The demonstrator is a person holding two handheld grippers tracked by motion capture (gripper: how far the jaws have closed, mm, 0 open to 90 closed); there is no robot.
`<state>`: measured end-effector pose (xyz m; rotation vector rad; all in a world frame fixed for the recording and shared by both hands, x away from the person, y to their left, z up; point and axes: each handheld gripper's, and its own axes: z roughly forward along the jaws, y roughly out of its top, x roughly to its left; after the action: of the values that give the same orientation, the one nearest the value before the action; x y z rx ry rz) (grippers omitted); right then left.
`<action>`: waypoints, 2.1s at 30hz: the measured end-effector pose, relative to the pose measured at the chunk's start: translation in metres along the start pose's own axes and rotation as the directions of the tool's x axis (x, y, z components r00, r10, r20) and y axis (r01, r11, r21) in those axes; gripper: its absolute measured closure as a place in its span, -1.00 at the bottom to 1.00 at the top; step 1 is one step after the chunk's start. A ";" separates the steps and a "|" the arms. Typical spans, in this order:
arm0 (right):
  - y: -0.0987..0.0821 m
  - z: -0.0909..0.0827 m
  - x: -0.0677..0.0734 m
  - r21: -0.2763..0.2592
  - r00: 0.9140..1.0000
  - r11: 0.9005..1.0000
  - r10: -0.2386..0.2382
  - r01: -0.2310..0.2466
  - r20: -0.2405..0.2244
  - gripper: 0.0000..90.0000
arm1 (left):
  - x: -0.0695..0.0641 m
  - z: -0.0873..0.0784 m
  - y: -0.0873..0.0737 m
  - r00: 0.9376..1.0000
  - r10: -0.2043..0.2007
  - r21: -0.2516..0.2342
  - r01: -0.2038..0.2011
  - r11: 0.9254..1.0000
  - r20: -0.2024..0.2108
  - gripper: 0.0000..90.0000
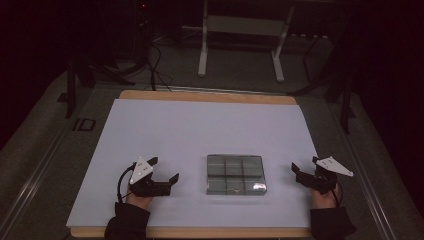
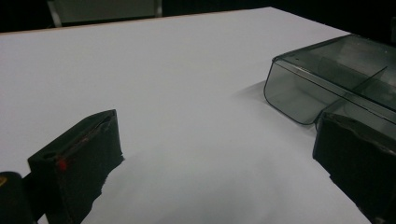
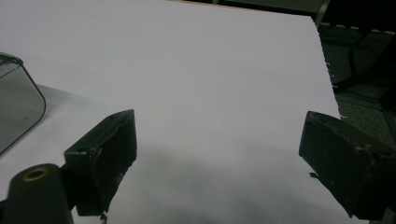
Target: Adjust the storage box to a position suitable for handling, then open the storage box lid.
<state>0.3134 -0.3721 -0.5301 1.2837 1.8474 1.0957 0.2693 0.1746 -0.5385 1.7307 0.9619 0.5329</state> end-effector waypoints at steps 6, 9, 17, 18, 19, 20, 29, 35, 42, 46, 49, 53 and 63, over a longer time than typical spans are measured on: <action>0.000 0.000 0.002 0.002 1.000 1.000 -0.017 0.017 0.003 -0.75 | 0.000 0.000 0.000 1.000 0.009 0.004 -0.009 1.000 0.007 -0.95; 0.000 0.000 0.002 0.002 1.000 1.000 -0.020 0.020 0.003 -0.75 | 0.000 0.000 0.000 1.000 0.011 0.001 -0.011 1.000 0.011 -0.95; 0.000 0.000 0.003 0.006 1.000 1.000 -0.025 0.025 -0.005 -0.75 | -0.001 0.000 0.000 0.999 0.027 0.003 -0.028 1.000 0.041 -0.95; 0.000 0.001 0.003 0.006 0.999 0.999 -0.033 0.033 -0.011 -0.75 | 0.000 0.000 0.000 0.999 0.020 0.003 -0.021 1.000 0.046 -0.95; 0.000 0.001 0.005 0.012 0.999 0.999 -0.038 0.038 -0.016 -0.75 | 0.001 0.000 0.000 0.999 0.012 0.002 -0.012 1.000 0.048 -0.95; 0.000 0.001 0.006 0.019 0.999 0.999 -0.046 0.046 -0.014 -0.75 | 0.001 0.000 0.000 0.999 0.007 0.004 -0.007 1.000 0.053 -0.95; 0.001 0.003 0.006 0.031 0.999 0.999 -0.033 0.034 -0.036 -0.75 | 0.005 0.002 0.001 0.995 -0.022 0.031 0.019 0.999 0.097 -0.94; 0.003 0.004 0.004 0.038 0.993 0.999 -0.015 0.020 -0.116 -0.70 | 0.000 0.005 0.004 0.990 -0.014 0.045 0.008 0.999 0.137 -0.88; 0.007 0.004 0.008 0.052 0.974 0.997 -0.049 0.061 -0.221 -0.69 | -0.007 0.010 0.010 0.982 0.013 0.058 -0.024 0.998 0.189 -0.83; 0.011 0.003 0.016 0.042 0.959 0.993 -0.093 0.108 -0.270 -0.68 | -0.008 0.013 0.013 0.978 0.028 0.058 -0.041 0.997 0.207 -0.72; 0.013 0.003 0.023 0.035 0.942 0.989 -0.128 0.145 -0.311 -0.67 | -0.010 0.016 0.017 0.974 0.039 0.063 -0.055 0.997 0.224 -0.66; 0.014 0.004 0.030 0.035 0.919 0.984 -0.151 0.175 -0.364 -0.64 | -0.017 0.021 0.020 0.967 0.064 0.088 -0.088 0.992 0.247 -0.60; 0.010 0.007 0.047 0.047 0.848 0.971 -0.180 0.234 -0.499 0.11 | -0.030 0.031 0.016 0.942 0.127 0.151 -0.180 0.972 0.310 0.27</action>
<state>0.3080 -0.3242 -0.5259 0.8739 2.3862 1.3025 0.2804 0.1301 -0.5318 1.9906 0.6777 0.2779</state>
